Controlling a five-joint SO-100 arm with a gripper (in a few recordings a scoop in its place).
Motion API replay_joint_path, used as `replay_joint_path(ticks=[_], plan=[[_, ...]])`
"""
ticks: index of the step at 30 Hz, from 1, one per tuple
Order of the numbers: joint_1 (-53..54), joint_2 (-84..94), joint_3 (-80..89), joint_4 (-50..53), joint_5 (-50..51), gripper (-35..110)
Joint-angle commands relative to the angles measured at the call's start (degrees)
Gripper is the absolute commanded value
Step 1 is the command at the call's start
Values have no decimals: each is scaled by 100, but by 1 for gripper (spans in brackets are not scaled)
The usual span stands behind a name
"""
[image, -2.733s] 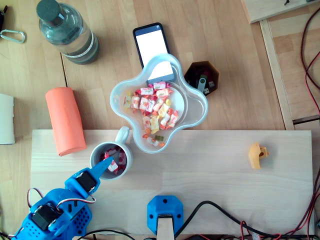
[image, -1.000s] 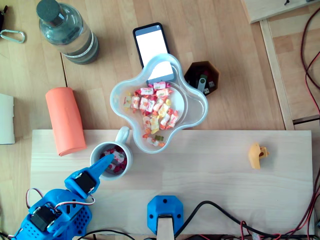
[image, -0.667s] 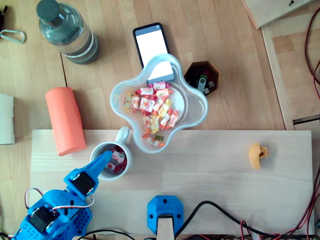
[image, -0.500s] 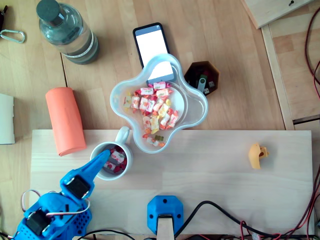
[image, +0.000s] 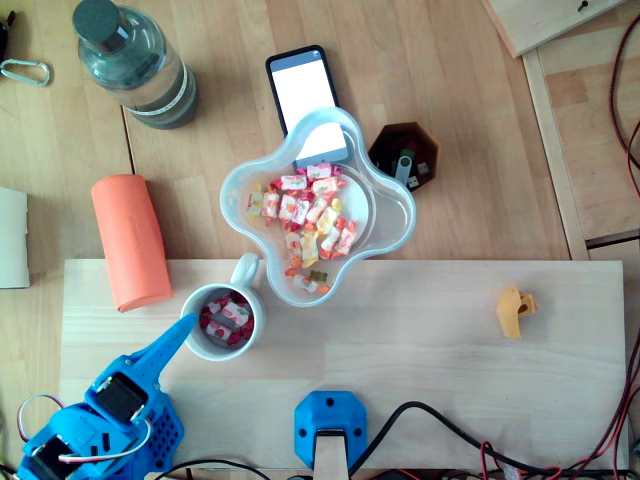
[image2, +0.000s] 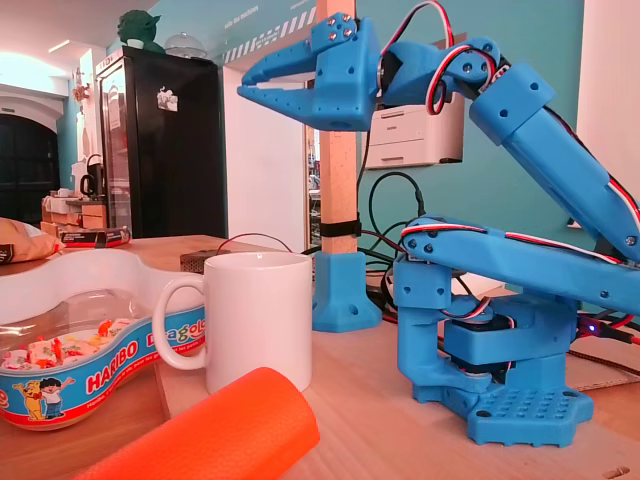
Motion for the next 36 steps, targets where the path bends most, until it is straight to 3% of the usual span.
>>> replay_joint_path(ticks=[1,8,17,29,36], plan=[[-299,167,-202,-97,44,1],[-554,-79,343,-976,88,1],[-2848,-290,1011,-2391,132,1],[-2769,-290,1178,-2426,220,1],[-3665,-290,1441,-2514,141,2]])
